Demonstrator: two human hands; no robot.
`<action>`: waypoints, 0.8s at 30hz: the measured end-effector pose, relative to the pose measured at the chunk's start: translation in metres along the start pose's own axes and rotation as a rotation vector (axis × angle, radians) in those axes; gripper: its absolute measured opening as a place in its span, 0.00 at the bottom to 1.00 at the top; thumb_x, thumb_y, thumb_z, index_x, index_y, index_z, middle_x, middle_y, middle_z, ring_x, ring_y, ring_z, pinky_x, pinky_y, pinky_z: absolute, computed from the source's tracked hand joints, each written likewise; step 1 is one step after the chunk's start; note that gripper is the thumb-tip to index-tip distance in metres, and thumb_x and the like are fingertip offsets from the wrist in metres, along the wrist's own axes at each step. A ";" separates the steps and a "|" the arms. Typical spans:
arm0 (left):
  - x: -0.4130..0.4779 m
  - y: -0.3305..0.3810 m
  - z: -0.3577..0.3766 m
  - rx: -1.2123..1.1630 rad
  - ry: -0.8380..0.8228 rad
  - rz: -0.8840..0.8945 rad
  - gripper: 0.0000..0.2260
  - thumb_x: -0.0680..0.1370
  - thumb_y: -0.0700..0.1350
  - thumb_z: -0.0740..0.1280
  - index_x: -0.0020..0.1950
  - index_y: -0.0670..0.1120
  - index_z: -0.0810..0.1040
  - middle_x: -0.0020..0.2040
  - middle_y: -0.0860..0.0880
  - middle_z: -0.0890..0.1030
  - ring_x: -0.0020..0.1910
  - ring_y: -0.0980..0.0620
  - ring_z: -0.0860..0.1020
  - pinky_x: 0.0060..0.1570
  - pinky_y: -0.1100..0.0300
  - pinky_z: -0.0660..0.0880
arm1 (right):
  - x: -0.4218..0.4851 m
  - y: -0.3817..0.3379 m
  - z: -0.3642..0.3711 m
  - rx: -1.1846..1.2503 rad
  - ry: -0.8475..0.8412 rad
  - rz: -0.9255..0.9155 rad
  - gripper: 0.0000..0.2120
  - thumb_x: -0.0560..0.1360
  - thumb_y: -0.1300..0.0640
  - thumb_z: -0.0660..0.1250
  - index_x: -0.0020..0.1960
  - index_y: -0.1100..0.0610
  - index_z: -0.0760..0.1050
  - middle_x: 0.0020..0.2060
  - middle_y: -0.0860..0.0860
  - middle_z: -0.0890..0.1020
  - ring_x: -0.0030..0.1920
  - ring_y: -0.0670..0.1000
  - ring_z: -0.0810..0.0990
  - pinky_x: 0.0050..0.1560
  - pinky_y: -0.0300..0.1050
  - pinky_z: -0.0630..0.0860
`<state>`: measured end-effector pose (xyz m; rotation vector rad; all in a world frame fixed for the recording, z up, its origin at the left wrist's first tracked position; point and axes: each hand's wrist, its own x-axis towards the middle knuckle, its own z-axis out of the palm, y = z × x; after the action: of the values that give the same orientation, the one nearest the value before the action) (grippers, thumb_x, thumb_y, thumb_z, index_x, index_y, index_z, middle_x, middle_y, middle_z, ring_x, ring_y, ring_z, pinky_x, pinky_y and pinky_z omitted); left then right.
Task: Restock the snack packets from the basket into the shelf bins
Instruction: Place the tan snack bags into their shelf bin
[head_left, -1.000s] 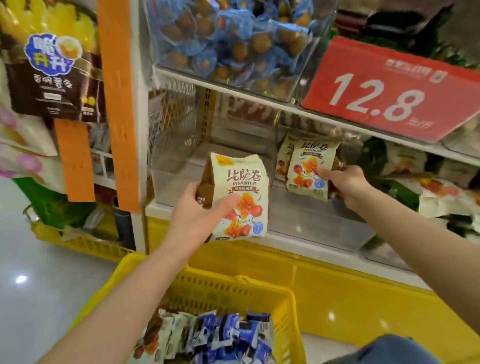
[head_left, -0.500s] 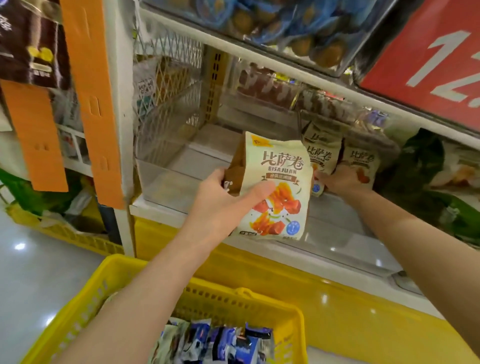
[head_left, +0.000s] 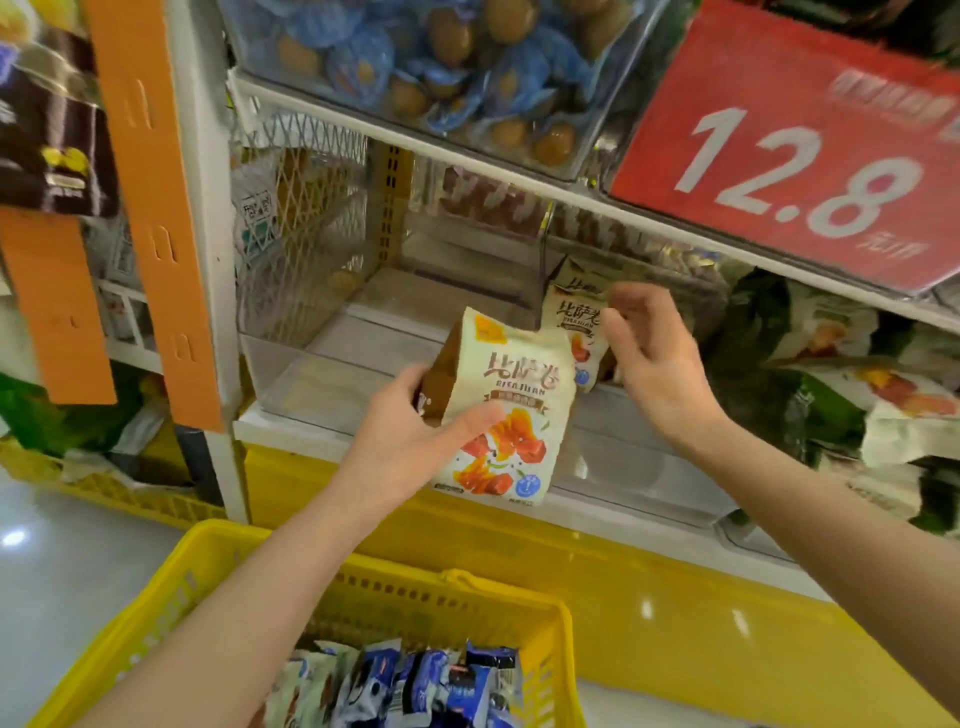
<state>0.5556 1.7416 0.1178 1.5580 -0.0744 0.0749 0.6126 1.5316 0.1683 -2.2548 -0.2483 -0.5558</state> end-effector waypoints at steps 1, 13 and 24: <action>-0.005 -0.001 0.002 0.044 -0.018 0.023 0.24 0.55 0.60 0.73 0.48 0.54 0.75 0.38 0.65 0.82 0.38 0.64 0.81 0.31 0.71 0.75 | -0.012 -0.014 -0.007 -0.021 -0.083 -0.069 0.20 0.78 0.47 0.59 0.67 0.52 0.66 0.61 0.45 0.73 0.62 0.43 0.72 0.60 0.37 0.70; -0.048 0.020 0.043 0.563 -0.224 0.418 0.31 0.66 0.71 0.51 0.66 0.59 0.61 0.52 0.66 0.72 0.50 0.68 0.72 0.43 0.71 0.69 | -0.083 -0.048 -0.063 -0.400 -0.399 -0.336 0.25 0.64 0.32 0.64 0.57 0.43 0.69 0.46 0.36 0.75 0.47 0.39 0.75 0.44 0.33 0.71; 0.017 0.000 0.094 1.111 -0.168 0.570 0.16 0.81 0.54 0.50 0.62 0.50 0.72 0.57 0.51 0.78 0.53 0.52 0.77 0.52 0.58 0.71 | -0.019 0.028 -0.108 -0.951 -0.049 -0.113 0.28 0.71 0.41 0.67 0.64 0.54 0.66 0.51 0.53 0.79 0.49 0.56 0.78 0.40 0.44 0.66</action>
<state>0.5724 1.6480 0.1204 2.6031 -0.7067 0.5012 0.5720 1.4329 0.2061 -3.1875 -0.1459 -0.7881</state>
